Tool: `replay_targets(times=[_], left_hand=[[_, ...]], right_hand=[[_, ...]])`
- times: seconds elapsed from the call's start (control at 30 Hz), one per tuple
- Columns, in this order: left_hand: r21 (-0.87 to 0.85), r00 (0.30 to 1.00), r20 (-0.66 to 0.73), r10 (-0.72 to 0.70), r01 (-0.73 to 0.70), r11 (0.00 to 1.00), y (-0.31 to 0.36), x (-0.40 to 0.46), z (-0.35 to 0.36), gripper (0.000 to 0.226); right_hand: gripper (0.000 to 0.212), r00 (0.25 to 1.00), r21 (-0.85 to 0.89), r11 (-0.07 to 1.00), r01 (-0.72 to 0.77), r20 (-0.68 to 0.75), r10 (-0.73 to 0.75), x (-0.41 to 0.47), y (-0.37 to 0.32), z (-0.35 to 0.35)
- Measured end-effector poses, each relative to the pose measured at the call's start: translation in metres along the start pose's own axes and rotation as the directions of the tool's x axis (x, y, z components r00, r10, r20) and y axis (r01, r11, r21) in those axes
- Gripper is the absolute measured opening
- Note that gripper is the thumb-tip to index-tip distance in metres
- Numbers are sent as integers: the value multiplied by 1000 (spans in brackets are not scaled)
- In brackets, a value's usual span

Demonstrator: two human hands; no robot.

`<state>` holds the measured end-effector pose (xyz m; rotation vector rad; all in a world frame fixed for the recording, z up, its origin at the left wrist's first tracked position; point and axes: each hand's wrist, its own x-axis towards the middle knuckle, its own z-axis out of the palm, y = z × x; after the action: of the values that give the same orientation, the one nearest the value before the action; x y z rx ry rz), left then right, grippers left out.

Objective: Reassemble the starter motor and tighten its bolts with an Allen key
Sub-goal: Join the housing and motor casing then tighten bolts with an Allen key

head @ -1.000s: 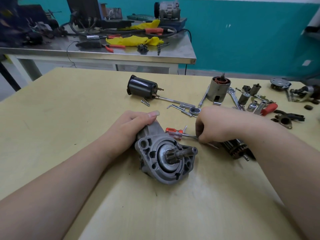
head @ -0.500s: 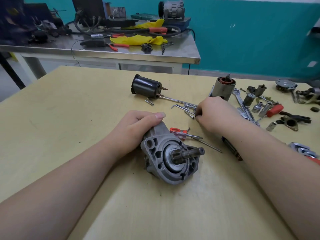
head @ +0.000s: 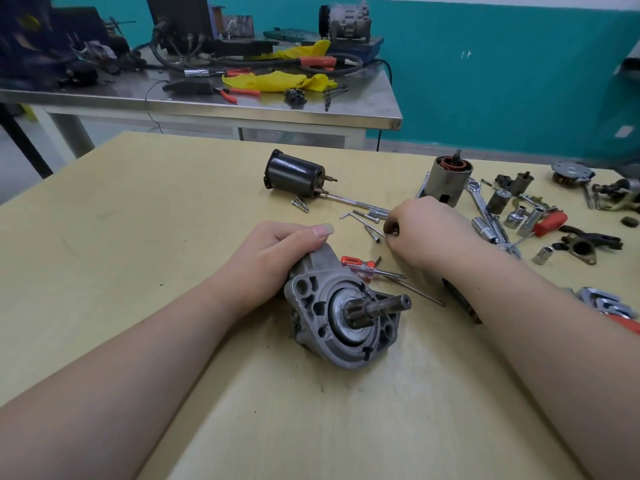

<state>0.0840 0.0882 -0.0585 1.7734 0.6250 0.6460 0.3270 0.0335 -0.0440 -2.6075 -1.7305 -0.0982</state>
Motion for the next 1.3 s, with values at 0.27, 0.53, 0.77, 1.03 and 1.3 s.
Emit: replay_targets(times=[0.27,0.53,0.77,1.03,1.3], left_hand=[[18,999,-21,-39,40,999,-4,3,-2,79],[81,1000,-24,2,0,997,-7,4,-5,67],[113,999,-34,-23,27,993,-3,4,-3,69],[112,998,-41,-45,49,992,-1,5,-3,72],[111,999,-19,-38,40,993,4,3,-3,81]], right_hand=[[10,997,-149,989,26,-74,-37,0,-14,4],[16,998,119,991,-56,22,54,4,5,-7],[39,996,990,-136,-42,31,-86,-20,4,-23],[24,980,975,101,197,-196,-20,-74,-51,-40],[12,952,952,62,300,-303,44,-100,-50,-39]])
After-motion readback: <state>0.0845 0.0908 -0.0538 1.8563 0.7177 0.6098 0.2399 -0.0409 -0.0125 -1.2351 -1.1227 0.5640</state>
